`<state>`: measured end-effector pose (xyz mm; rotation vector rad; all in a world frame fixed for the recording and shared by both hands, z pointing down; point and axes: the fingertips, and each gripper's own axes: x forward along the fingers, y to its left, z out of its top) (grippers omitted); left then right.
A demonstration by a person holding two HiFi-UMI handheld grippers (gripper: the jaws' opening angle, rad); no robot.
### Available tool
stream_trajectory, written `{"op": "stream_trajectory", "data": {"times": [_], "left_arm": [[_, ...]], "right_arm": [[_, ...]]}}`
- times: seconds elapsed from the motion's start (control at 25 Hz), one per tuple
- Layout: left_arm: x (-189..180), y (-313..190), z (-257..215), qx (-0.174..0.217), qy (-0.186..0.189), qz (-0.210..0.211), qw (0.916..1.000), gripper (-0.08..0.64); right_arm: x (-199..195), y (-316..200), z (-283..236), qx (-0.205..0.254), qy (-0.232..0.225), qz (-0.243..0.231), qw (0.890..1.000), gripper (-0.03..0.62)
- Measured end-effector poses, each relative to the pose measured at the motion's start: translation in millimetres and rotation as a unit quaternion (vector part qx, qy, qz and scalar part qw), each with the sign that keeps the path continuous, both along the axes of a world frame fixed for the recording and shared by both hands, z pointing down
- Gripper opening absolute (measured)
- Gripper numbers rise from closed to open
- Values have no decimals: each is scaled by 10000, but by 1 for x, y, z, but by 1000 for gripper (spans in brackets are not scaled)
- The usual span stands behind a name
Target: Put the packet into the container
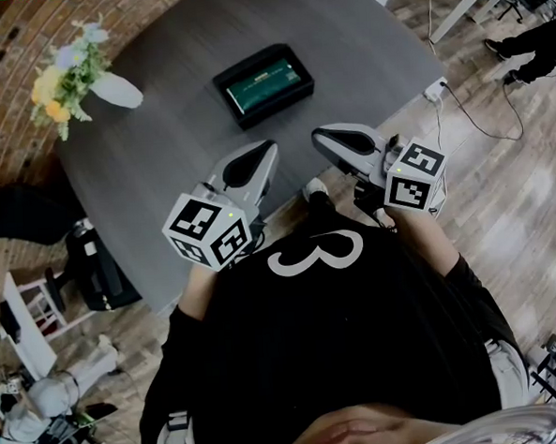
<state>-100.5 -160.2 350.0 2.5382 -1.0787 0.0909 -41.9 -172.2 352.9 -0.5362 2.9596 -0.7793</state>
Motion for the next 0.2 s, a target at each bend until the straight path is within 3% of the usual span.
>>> {"op": "stream_trajectory", "data": {"times": [0.2], "left_arm": [[-1, -1, -1, -4, 117, -14, 9999, 14]], "right_arm": [[-2, -1, 0, 1, -3, -13, 10000, 1]]}}
